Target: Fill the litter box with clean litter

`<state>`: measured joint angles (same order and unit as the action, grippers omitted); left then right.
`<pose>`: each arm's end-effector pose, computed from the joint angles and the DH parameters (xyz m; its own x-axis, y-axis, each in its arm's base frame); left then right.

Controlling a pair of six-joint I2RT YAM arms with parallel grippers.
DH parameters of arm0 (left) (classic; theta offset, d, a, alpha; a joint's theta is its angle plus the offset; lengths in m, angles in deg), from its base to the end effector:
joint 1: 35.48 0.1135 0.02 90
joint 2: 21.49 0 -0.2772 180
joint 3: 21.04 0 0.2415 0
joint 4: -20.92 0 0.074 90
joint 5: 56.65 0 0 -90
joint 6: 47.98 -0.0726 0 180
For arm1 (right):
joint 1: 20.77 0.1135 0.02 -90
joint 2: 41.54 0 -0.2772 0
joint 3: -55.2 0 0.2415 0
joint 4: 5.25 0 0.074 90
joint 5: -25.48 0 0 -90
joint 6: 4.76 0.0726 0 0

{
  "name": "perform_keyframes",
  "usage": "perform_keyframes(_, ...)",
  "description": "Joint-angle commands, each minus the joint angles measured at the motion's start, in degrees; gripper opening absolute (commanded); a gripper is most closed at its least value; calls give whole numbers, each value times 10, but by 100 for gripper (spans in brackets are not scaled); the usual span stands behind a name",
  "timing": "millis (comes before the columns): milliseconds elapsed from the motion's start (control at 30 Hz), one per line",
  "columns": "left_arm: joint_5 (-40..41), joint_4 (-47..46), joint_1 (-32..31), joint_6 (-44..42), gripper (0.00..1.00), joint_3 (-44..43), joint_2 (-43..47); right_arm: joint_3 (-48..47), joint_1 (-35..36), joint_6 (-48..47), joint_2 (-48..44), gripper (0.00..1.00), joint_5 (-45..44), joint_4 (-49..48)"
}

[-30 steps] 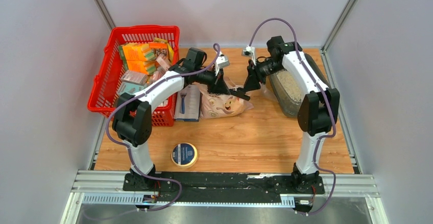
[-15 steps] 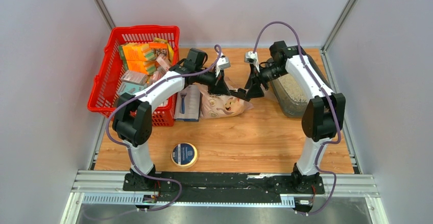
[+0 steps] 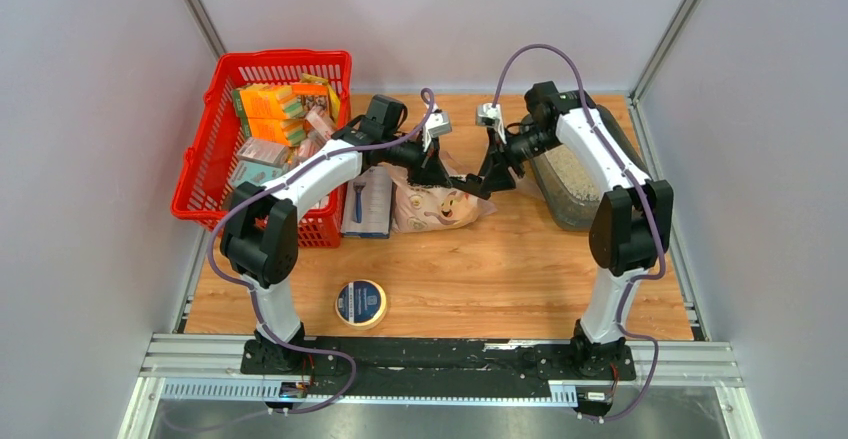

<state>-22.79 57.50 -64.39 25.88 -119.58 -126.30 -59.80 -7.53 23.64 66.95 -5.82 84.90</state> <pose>0.3340 -0.2533 0.2773 -0.3488 0.3696 -0.8612 0.9362 0.0944 -0.3387 0.3364 0.1429 0.2927 -0.2744 -0.5340 -0.7997 -0.9514 0.0300 0.3065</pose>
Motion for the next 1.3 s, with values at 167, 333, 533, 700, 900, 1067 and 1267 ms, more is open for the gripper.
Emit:
perform_keyframes(167,2,-37,-3,9,0,-22,6,-14,28,0,6,52,-2,-5)
perform_keyframes(333,2,-40,-3,15,0,-24,3,-10,28,33,2,45,-11,-33)
perform_keyframes(533,10,-60,-3,37,0,-28,-3,-13,33,56,6,9,-10,-54)
perform_keyframes(700,10,-44,-2,51,34,-41,-6,-19,24,64,-12,0,-2,-48)
perform_keyframes(900,-27,-13,5,12,41,-36,12,-79,-32,18,-18,0,-1,38)
perform_keyframes(1067,-25,-26,3,15,41,-40,-10,-106,-58,-3,-20,0,-4,80)
perform_keyframes(1267,-10,-65,-9,43,41,-67,-41,-85,-63,-1,-14,0,23,100)
